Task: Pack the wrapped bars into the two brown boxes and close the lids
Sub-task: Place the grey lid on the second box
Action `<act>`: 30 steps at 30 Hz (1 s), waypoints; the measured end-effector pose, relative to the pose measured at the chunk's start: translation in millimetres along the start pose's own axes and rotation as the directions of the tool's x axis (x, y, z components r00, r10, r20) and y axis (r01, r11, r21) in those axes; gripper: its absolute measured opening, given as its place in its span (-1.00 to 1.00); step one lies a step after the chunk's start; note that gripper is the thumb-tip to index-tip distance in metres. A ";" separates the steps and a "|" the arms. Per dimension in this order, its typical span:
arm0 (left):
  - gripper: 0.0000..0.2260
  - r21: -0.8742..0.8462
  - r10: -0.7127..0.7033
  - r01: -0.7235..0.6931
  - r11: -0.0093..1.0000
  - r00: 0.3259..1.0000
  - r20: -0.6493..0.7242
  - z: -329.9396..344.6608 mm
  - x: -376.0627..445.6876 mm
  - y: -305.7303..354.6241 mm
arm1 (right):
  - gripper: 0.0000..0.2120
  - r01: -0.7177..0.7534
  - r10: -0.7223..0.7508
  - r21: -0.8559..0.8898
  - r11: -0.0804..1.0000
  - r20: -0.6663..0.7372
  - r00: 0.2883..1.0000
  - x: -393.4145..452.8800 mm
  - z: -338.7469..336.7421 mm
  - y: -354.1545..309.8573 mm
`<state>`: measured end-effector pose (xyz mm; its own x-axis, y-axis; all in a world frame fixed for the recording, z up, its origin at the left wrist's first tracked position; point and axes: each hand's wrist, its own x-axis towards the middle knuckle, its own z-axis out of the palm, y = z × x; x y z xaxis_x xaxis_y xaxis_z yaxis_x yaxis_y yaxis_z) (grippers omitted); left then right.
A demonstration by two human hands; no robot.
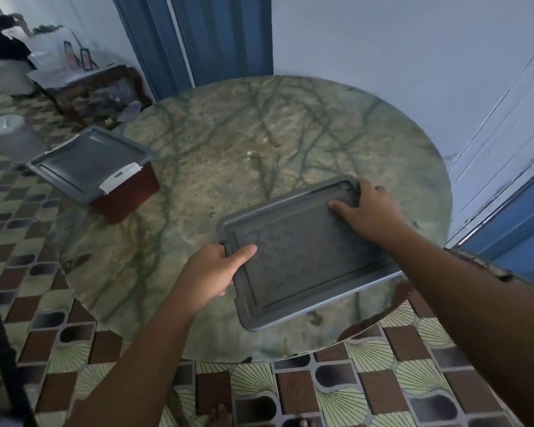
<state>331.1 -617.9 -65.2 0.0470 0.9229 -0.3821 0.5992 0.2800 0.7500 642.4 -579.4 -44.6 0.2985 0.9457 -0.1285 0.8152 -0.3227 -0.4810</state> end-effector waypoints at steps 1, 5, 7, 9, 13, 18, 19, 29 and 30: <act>-0.49 0.046 0.008 -0.007 0.999 1.000 -0.015 6.0 -1.6 3.2 | -0.25 -0.003 0.003 0.001 1.000 0.009 1.000 -0.4 -0.6 6.9; -0.42 0.199 0.037 -0.017 0.980 0.995 -0.097 17.6 -6.3 8.8 | -0.26 0.025 -0.025 -0.023 0.999 0.010 1.000 0.1 0.9 18.1; -0.43 0.235 0.047 -0.019 0.972 0.992 -0.114 20.9 -10.1 10.7 | -0.26 0.043 -0.043 -0.032 0.999 0.014 0.999 1.8 0.6 18.6; -0.41 0.273 0.060 -0.020 0.962 0.988 -0.139 23.8 -12.7 13.8 | -0.26 0.056 -0.056 -0.043 0.998 0.012 0.998 4.1 0.5 20.0; -0.45 0.344 0.079 -0.007 0.939 0.978 -0.194 28.2 -12.4 21.3 | -0.25 0.079 -0.081 -0.067 0.995 -0.029 0.996 7.6 -0.3 24.8; -0.42 0.391 0.079 0.025 0.920 0.966 -0.246 35.3 -10.5 17.3 | -0.25 0.063 -0.069 -0.088 0.994 -0.068 0.995 7.1 4.7 29.3; -0.42 0.395 0.090 0.020 0.918 0.962 -0.258 37.5 -11.0 17.2 | -0.23 0.046 -0.051 -0.097 0.994 -0.054 0.997 7.7 4.1 32.0; -0.16 -0.059 -0.174 0.163 0.985 0.926 -0.334 50.0 7.1 9.1 | -0.09 -0.082 0.075 0.064 0.995 0.115 0.991 24.4 -3.2 44.1; -0.21 -0.223 -0.238 0.183 0.957 0.939 -0.248 53.5 5.6 10.7 | -0.10 -0.087 0.079 0.070 0.994 0.114 0.990 24.8 -2.6 44.3</act>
<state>380.6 -623.8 -88.2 -0.2966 0.8658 -0.4031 0.4040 0.4962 0.7685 687.2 -570.4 -66.8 0.3035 0.9156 -0.2639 0.7492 -0.4004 -0.5276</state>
